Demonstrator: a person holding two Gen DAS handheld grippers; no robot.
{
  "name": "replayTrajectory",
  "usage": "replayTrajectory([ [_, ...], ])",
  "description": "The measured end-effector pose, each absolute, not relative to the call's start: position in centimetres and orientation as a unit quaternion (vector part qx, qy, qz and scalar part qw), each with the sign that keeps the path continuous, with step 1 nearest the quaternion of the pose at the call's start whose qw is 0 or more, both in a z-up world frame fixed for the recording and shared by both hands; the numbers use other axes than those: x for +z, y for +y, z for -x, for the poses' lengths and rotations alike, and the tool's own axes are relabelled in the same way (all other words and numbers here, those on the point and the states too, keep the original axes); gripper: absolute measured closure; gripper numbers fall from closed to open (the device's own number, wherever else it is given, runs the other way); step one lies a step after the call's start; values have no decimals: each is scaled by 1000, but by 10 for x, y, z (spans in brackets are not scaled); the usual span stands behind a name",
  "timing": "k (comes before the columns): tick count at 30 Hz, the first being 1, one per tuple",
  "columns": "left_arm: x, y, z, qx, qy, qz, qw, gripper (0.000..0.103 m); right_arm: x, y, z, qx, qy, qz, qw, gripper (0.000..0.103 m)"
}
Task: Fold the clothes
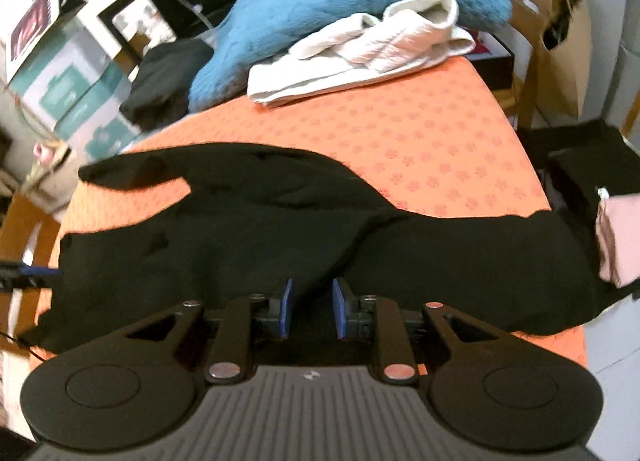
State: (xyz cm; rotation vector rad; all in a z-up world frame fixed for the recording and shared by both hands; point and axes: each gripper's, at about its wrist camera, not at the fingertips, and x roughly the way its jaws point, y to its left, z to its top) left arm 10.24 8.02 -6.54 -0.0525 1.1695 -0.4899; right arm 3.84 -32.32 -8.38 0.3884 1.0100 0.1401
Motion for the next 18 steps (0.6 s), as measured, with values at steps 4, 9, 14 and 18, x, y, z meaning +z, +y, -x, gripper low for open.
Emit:
replayTrajectory([
  [4, -78, 42, -114, -257, 549, -4, 795, 51, -92, -325, -43, 63, 485, -194, 850, 78],
  [9, -86, 13, -125, -272, 550, -28, 789, 51, -96, -322, -47, 70, 484, -213, 846, 70],
  [14, -96, -12, -140, -288, 554, -50, 780, 51, -105, -320, -51, 69, 491, -232, 837, 62],
  [18, -104, -27, -148, -297, 551, -44, 779, 52, -113, -319, -54, 72, 494, -247, 831, 62],
])
